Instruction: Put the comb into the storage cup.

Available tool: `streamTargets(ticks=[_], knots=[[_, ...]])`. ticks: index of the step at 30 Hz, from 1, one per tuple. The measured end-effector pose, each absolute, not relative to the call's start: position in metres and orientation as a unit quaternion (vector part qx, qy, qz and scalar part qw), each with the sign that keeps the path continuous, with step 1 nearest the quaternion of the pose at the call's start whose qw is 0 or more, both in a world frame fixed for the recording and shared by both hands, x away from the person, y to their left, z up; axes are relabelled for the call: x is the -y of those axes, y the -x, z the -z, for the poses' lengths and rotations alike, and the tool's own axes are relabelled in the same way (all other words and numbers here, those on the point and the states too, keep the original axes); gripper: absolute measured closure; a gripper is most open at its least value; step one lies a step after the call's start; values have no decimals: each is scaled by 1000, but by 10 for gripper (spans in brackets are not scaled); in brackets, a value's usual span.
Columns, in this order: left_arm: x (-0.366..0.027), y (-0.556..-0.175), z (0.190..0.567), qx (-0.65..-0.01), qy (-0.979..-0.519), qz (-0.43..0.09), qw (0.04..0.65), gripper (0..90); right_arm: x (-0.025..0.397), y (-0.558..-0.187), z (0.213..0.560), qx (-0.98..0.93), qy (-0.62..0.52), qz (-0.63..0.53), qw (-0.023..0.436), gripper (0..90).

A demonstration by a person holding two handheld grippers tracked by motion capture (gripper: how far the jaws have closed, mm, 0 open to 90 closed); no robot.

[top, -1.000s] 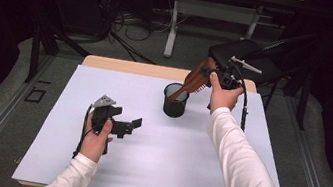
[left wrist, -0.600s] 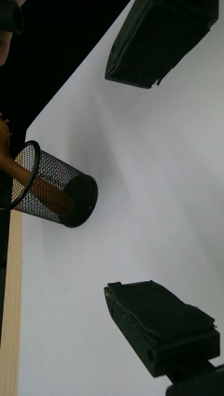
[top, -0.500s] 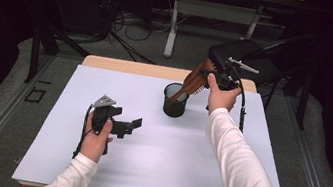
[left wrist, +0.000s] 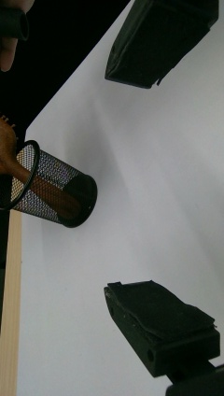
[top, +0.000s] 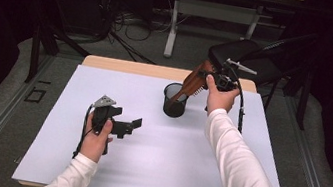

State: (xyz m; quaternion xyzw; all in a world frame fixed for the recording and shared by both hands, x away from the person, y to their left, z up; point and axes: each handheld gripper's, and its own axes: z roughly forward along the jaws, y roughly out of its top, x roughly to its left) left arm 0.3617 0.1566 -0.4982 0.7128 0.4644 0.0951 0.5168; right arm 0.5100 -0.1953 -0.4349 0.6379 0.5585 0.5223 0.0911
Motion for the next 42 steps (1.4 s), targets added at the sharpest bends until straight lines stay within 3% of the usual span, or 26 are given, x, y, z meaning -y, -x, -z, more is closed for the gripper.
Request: streamTargets(ticks=[42], knots=[[-158,-361,501,-467,-714,-94,513,10,207,-508,445,-564,-625,-534,80,431]])
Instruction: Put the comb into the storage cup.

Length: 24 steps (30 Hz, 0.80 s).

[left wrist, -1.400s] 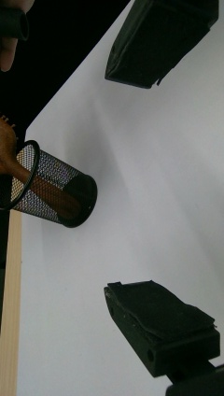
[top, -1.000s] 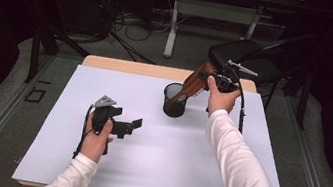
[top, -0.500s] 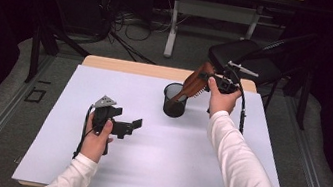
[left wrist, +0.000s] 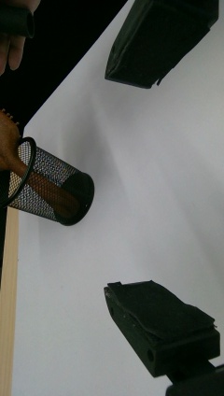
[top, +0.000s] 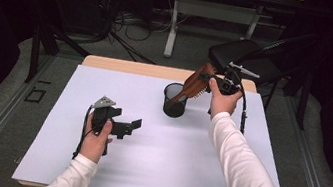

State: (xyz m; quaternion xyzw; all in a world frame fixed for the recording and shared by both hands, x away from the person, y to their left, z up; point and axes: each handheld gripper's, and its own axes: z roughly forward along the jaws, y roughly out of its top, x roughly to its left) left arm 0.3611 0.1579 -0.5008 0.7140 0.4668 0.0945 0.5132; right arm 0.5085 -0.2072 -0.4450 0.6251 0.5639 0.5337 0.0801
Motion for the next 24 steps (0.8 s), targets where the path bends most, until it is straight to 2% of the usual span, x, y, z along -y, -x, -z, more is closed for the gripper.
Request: streamTargets(ticks=[5,17,24], knots=[[-157,-363,501,-467,-713,-92,515,10,207,-508,445,-563,-625,-534,78,416],[-156,-365,502,-468,-714,-90,513,10,206,-509,444,-560,-624,-542,64,291],[-156,-365,502,-469,-713,-89,514,10,205,-508,442,-560,-620,-544,80,257]])
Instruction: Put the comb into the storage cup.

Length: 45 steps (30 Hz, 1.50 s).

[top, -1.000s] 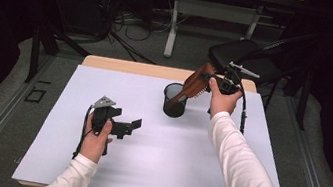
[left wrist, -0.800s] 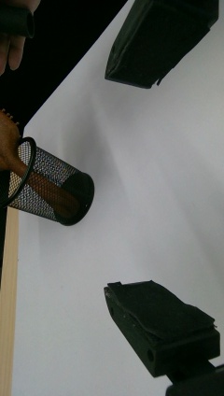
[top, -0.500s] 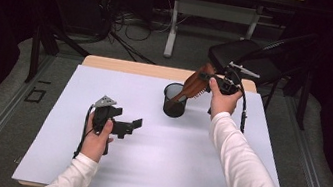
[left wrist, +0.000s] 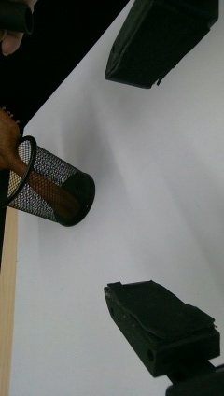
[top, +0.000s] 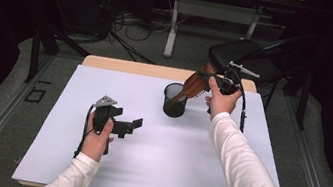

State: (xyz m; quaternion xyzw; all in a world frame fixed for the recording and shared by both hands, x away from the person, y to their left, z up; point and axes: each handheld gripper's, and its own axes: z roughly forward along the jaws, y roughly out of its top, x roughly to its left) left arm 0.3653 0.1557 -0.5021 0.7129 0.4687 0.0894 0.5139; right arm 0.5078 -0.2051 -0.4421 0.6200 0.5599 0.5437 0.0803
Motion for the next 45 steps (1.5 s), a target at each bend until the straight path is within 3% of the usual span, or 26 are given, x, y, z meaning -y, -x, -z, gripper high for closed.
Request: streamTargets(ticks=[13,23,35,45], knots=[[-155,-366,503,-468,-715,-88,512,10,211,-508,441,-564,-626,-532,90,151],[-155,-366,503,-470,-715,-88,510,10,214,-506,438,-564,-625,-531,97,127],[-155,-365,504,-470,-714,-88,512,10,226,-502,431,-579,-616,-524,101,0],[-155,-364,503,-468,-715,-87,512,10,233,-497,425,-596,-606,-517,103,1]])
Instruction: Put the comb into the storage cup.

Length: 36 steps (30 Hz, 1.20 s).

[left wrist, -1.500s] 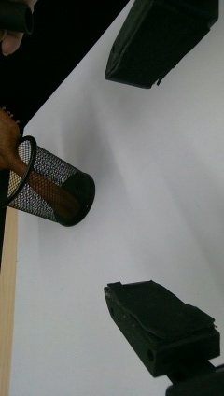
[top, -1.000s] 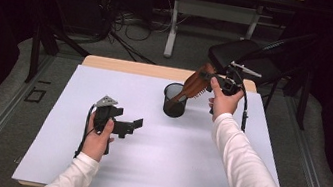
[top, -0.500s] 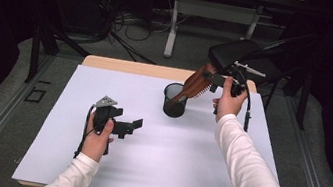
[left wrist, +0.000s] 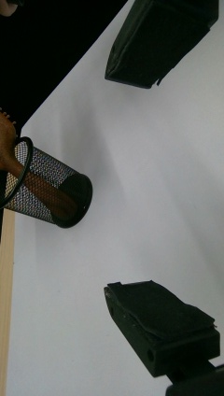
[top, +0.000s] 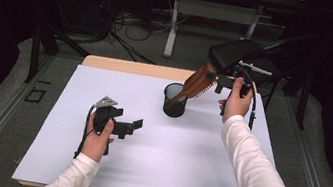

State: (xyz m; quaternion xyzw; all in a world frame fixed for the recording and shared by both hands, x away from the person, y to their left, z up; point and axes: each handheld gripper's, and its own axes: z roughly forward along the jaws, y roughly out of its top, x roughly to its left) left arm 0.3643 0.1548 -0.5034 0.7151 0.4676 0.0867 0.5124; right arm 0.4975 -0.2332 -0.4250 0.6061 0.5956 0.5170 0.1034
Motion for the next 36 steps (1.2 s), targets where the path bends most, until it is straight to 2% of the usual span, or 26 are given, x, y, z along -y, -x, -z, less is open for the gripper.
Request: streamTargets(ticks=[20,26,36], knots=[[-156,-363,503,-469,-714,-87,513,10,240,-489,417,-633,-588,-489,121,33],[-156,-363,504,-468,-716,-88,511,10,236,-484,414,-670,-560,-463,155,44],[-156,-363,503,-470,-714,-88,512,10,235,-481,411,-698,-541,-436,173,44]])
